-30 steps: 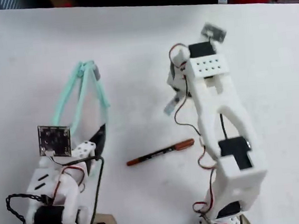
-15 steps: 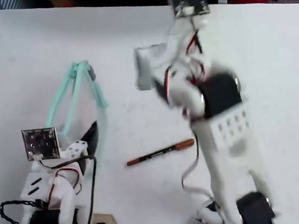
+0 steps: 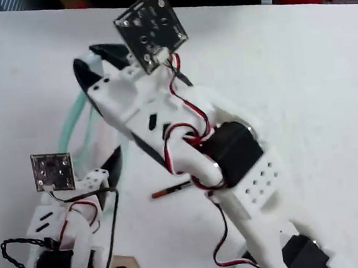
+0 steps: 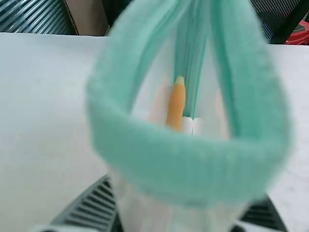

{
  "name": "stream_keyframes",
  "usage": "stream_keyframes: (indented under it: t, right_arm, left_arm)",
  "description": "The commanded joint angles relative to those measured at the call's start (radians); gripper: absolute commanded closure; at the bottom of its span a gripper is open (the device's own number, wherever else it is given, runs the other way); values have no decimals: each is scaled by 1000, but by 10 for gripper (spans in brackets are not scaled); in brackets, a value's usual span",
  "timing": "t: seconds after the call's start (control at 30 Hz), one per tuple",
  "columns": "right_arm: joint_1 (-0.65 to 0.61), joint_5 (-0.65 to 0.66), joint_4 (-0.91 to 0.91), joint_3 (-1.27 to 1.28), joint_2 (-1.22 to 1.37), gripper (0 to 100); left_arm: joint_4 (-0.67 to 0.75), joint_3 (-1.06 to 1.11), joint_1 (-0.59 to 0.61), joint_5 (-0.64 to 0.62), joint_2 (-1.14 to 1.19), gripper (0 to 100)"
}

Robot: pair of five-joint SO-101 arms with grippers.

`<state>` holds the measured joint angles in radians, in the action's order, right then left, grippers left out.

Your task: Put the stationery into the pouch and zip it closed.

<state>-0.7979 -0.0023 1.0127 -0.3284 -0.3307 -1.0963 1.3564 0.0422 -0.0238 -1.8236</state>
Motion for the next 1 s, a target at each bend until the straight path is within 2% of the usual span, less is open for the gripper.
stream_keyframes:
  t: [0.0,0.13,0.3,0.73,0.97]
  right_arm:
    - [-21,14,-28,-40,22,981]
    - [-21,15,-45,23,51,981]
    - [-22,15,-163,192,35,981]
    - [-22,15,-367,637,-213,981]
    - [-25,20,-341,686,-314,980]
  left_arm:
    - [6,-43,-21,-11,4,724]
    - [6,-41,-64,-11,4,724]
    - [6,-41,-62,-9,4,724]
    - [17,-40,-54,-9,4,724]
    - [34,-17,-54,-9,4,724]
